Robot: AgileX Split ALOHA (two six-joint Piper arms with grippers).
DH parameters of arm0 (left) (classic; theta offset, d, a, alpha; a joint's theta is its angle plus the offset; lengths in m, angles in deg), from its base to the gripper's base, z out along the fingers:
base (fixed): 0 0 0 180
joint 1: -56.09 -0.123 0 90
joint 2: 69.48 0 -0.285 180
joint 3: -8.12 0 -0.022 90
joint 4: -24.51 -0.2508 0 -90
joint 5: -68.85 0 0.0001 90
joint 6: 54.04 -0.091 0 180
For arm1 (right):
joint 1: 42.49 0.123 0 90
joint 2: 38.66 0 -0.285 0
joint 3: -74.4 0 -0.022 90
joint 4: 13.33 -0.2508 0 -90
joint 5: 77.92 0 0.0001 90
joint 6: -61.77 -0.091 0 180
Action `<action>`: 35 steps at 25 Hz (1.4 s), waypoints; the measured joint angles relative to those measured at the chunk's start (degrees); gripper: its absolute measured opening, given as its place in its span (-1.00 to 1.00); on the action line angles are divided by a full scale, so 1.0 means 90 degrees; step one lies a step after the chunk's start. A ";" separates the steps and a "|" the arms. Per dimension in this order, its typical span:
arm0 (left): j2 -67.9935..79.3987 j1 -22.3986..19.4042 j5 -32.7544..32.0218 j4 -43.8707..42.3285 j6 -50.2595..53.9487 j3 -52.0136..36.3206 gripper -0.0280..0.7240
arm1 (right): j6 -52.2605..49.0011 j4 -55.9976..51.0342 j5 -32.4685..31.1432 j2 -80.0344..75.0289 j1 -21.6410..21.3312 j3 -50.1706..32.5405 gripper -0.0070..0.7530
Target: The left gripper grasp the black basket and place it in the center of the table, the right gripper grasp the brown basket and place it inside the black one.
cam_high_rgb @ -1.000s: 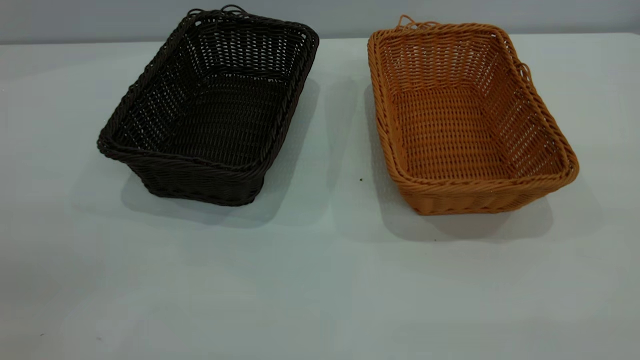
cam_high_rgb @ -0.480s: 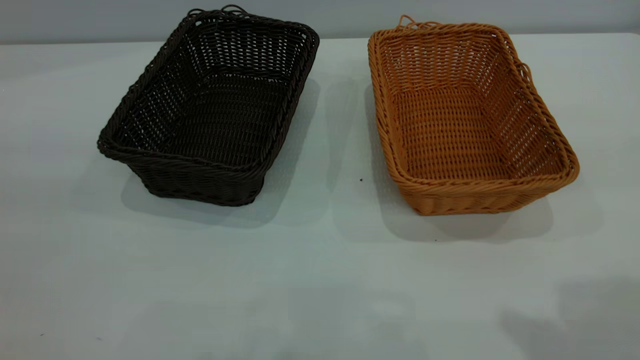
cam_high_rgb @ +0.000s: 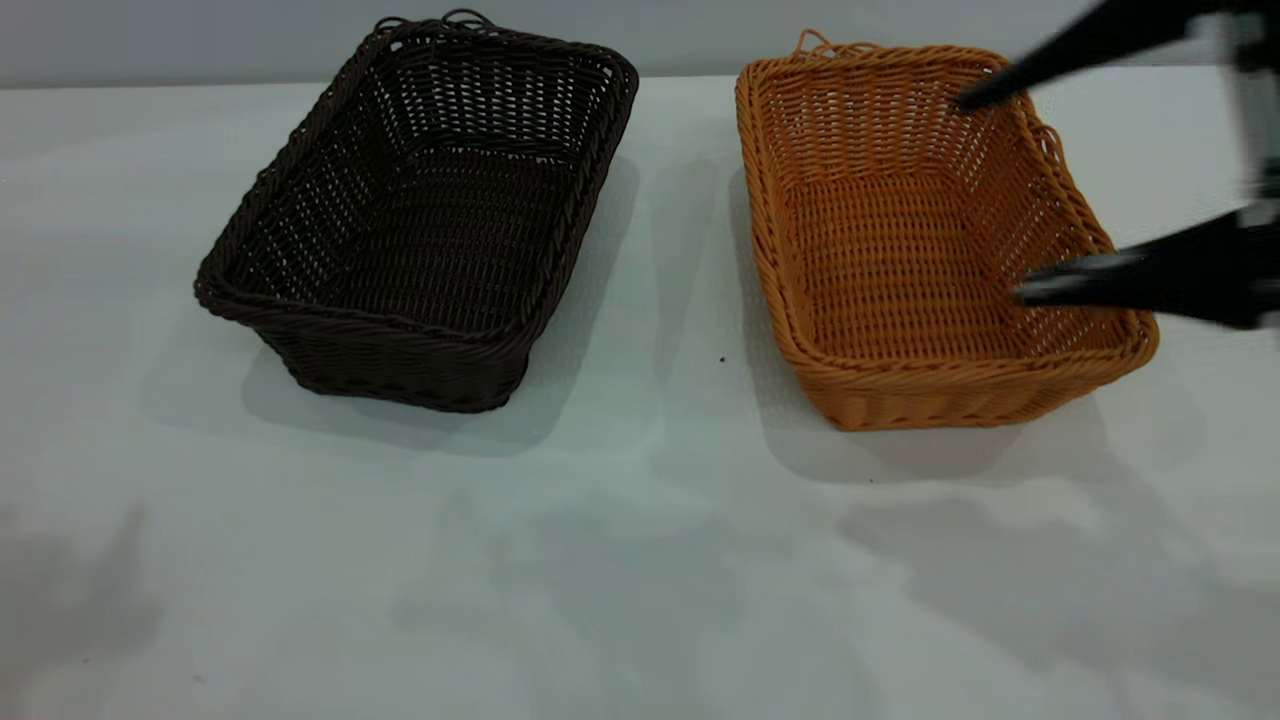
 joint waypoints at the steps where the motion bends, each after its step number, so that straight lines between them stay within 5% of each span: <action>1: 0.0102 0.0000 0.0071 0.0090 0.0000 0.0000 0.63 | 0.0000 -0.0425 0.0093 -0.0243 0.0253 0.0016 0.56; 5: 0.0214 0.0000 0.0317 0.0329 0.0016 0.0000 0.63 | -0.0383 -0.0940 0.0725 -0.1112 0.0915 0.0285 0.56; 12: 0.0214 0.0000 0.0498 0.0356 0.0016 0.0000 0.63 | -0.1210 -0.1050 0.1734 -0.2284 0.1353 0.1201 0.55; 24: 0.0704 0.0000 0.0519 0.0356 0.0005 0.0185 0.63 | -0.2222 -0.1120 0.3489 -0.3317 0.1382 0.1953 0.54; 35: 0.4033 0.0008 -0.0496 0.0356 -0.0760 0.2325 0.63 | -0.2484 -0.1173 0.4065 -0.3324 0.1382 0.1984 0.47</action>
